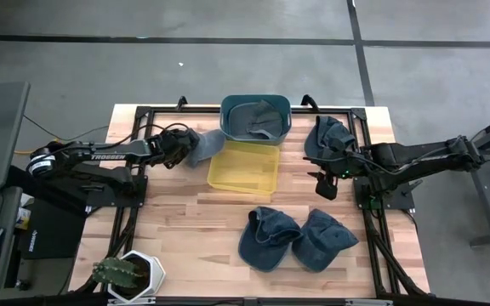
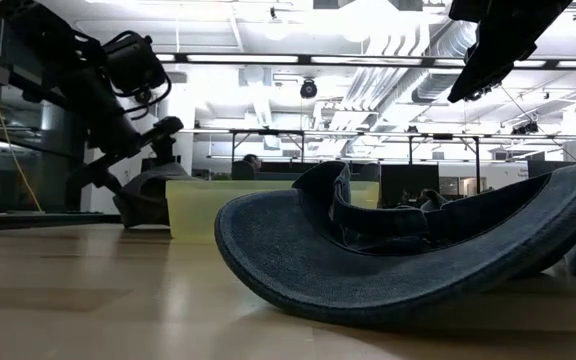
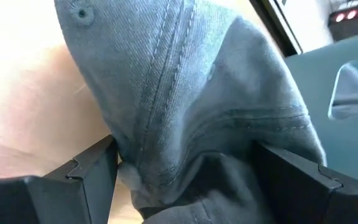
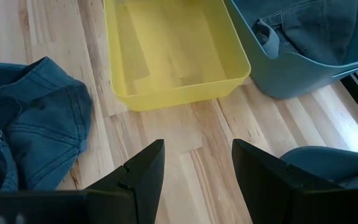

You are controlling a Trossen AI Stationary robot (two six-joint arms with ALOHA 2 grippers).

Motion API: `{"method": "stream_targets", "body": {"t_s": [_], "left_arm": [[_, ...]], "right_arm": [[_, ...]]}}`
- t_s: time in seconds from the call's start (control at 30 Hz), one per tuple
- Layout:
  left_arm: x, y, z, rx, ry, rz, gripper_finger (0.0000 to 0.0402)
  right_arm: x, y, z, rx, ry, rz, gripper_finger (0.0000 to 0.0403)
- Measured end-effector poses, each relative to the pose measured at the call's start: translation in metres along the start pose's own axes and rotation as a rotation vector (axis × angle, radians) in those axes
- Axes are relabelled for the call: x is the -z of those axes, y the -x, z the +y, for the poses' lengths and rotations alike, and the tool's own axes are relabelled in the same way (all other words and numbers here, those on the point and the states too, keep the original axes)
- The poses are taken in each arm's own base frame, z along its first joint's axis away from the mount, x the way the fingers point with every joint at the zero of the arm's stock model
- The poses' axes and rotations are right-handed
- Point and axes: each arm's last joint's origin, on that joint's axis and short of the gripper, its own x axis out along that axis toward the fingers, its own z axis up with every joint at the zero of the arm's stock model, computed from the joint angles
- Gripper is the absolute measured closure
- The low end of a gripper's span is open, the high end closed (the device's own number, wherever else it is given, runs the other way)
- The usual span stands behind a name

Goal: Pick & Place hat
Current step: Put the gray cap into the blue bin

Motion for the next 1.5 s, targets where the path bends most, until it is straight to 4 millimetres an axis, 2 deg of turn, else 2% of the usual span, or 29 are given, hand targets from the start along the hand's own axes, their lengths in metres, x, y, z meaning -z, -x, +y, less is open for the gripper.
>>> {"method": "stream_targets", "body": {"t_s": [0.27,0.53,1.1,1.5], "left_arm": [[0.000,0.005,-0.004,0.039,-0.177,0.038,0.0094],[-0.004,0.020,-0.010,0.131,-0.307,0.076,0.0094],[-0.012,0.042,-0.011,0.225,-0.365,0.079,0.0094],[-0.012,0.044,-0.011,0.228,-0.367,0.085,0.0094]], "right_arm": [[0.000,0.000,0.000,-0.001,-0.001,0.000,0.0220],[0.000,0.000,0.001,-0.041,-0.002,0.013,0.0220],[0.001,0.000,0.003,-0.091,-0.002,0.029,0.0220],[0.001,0.000,0.003,-0.091,0.002,0.029,0.0220]]}}
